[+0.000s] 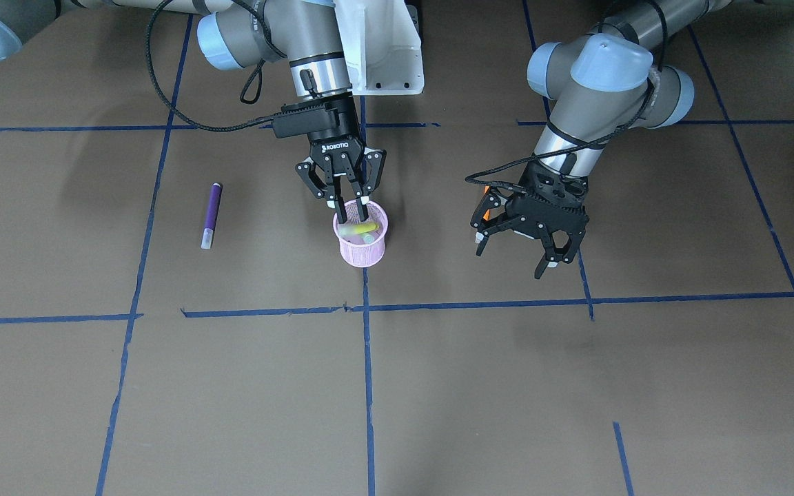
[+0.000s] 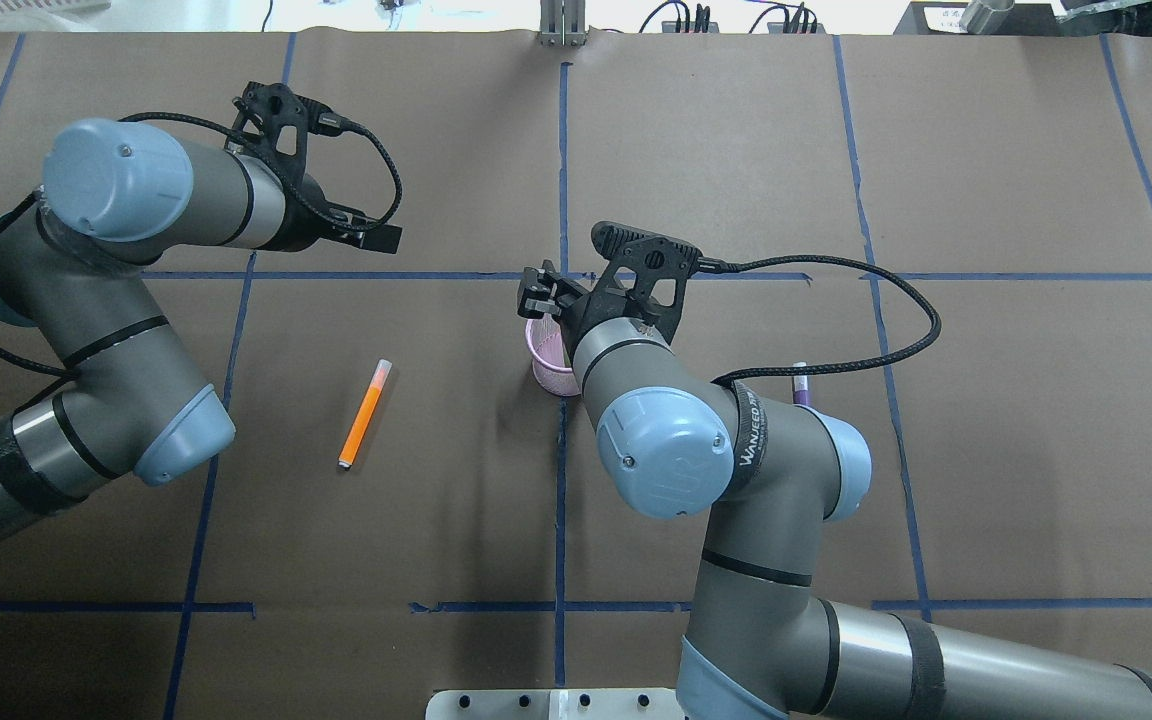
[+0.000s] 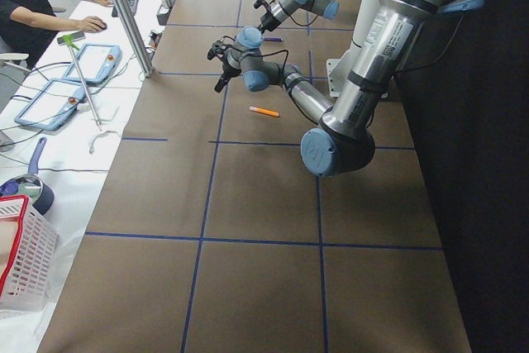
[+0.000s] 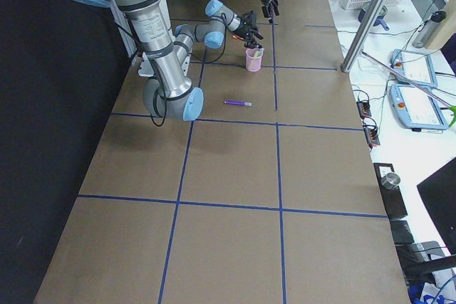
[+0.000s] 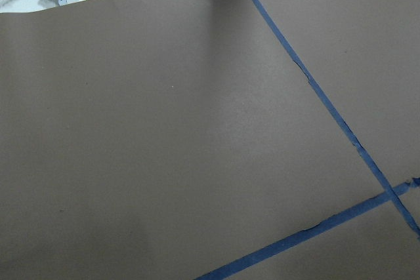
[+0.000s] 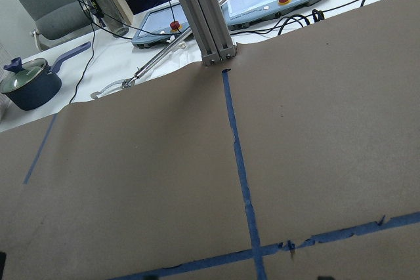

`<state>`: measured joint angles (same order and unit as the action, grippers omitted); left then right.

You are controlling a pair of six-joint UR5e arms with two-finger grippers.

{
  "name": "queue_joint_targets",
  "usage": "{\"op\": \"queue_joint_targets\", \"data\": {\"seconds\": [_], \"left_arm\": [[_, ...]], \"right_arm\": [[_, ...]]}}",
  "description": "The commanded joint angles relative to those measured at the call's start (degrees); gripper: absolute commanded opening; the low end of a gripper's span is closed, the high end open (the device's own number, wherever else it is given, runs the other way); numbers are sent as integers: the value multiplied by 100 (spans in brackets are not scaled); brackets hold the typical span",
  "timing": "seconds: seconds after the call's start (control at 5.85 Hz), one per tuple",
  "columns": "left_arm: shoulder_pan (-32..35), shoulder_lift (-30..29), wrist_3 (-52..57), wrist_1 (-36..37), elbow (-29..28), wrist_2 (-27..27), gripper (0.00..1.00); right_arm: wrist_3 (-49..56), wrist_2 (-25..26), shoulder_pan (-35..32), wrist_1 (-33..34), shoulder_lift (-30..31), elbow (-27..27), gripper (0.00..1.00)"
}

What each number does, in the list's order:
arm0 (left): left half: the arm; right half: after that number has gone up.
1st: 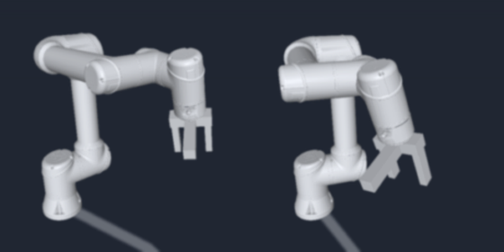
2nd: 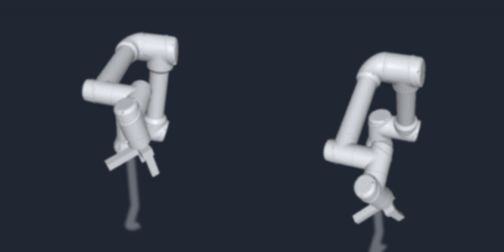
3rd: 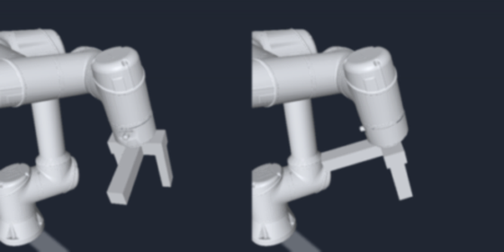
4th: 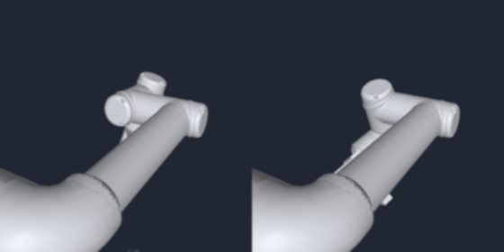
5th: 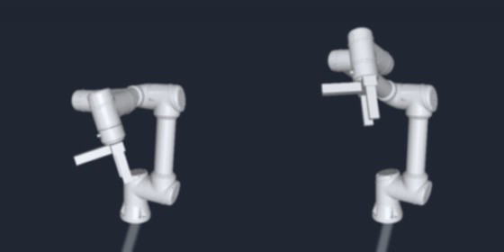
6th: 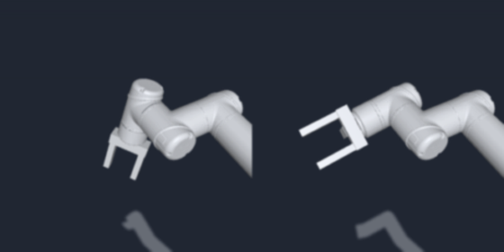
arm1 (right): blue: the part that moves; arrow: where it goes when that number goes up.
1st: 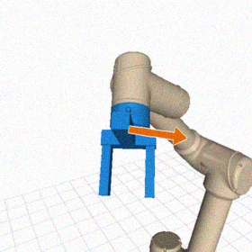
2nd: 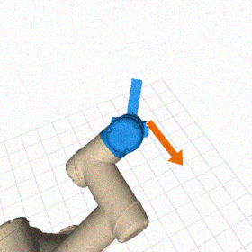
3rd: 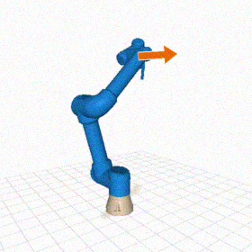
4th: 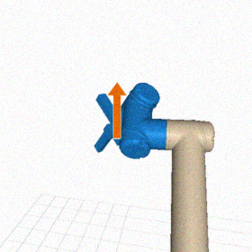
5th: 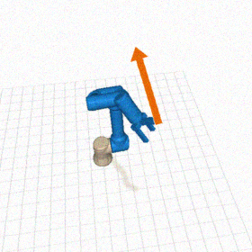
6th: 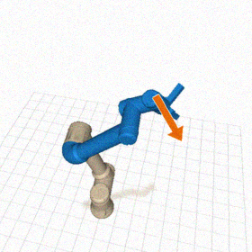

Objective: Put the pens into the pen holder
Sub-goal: 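Lower the yellow marker into the cup and open the right gripper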

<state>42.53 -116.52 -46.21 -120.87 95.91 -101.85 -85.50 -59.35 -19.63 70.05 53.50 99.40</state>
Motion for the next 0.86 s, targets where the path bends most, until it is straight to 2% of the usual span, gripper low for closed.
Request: {"op": "queue_joint_targets", "data": {"seconds": [0.0, 0.34, 0.51, 0.68], "left_arm": [[9, 24, -55, 211, 33, -489, 100], [-8, -99, 24, 1866, 347, -1011, 100], [-121, -204, 33, 2404, 384, -1186, 100], [-358, -361, 33, 2723, 315, -1206, 100]], "right_arm": [[15, -686, -206, 52, 72, 297, 100], [172, -1680, -636, 438, 318, 745, 100], [226, -2199, -934, 448, 389, 800, 100], [322, -2935, -1389, 631, 398, 809, 100]]}}
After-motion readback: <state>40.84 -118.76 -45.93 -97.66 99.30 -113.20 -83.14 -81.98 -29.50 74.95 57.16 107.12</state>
